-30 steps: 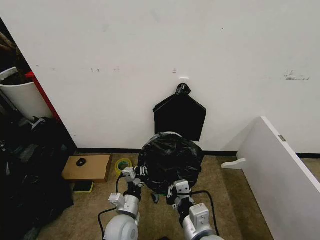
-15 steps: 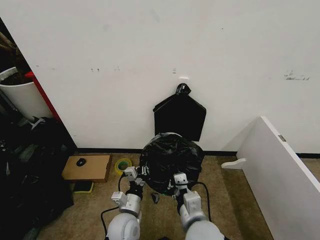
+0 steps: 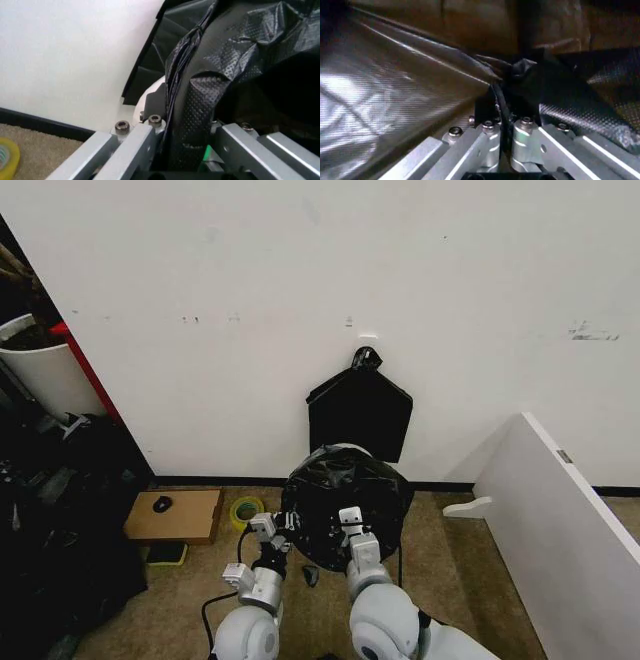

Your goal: Place the garbage bag over the trash bin.

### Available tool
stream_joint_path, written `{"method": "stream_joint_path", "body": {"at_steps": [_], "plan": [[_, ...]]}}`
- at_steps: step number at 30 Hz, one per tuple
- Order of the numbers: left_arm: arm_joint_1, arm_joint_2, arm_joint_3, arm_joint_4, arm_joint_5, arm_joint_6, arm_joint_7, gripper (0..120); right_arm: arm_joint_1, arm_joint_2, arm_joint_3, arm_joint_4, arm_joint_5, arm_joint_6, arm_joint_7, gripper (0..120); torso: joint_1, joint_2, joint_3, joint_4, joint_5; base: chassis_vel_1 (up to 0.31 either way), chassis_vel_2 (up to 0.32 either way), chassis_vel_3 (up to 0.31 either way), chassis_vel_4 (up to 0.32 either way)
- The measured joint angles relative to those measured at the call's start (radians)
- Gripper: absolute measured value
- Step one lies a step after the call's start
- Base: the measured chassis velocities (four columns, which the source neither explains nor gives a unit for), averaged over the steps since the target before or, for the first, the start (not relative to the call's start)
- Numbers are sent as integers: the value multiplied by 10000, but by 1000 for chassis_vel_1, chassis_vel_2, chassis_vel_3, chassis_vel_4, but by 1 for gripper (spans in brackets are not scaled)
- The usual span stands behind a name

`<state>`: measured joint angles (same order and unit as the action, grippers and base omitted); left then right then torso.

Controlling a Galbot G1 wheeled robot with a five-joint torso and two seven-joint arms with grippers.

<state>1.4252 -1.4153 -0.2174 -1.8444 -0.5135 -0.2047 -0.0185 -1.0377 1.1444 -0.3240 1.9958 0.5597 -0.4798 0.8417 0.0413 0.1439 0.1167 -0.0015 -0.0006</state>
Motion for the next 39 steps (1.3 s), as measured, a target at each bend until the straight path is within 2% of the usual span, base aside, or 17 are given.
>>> {"method": "stream_joint_path", "body": {"at_steps": [16, 39], "plan": [[171, 96, 46, -153, 120, -76, 37, 0, 653, 461, 167, -1267, 375, -523, 161, 0, 0, 0, -1, 1, 0, 0, 0, 0, 0], [456, 381, 87, -501, 87, -166, 196, 0, 1665, 1302, 385, -3423, 432, -552, 76, 0, 0, 0, 0, 1, 0, 0, 0, 0, 0]]}}
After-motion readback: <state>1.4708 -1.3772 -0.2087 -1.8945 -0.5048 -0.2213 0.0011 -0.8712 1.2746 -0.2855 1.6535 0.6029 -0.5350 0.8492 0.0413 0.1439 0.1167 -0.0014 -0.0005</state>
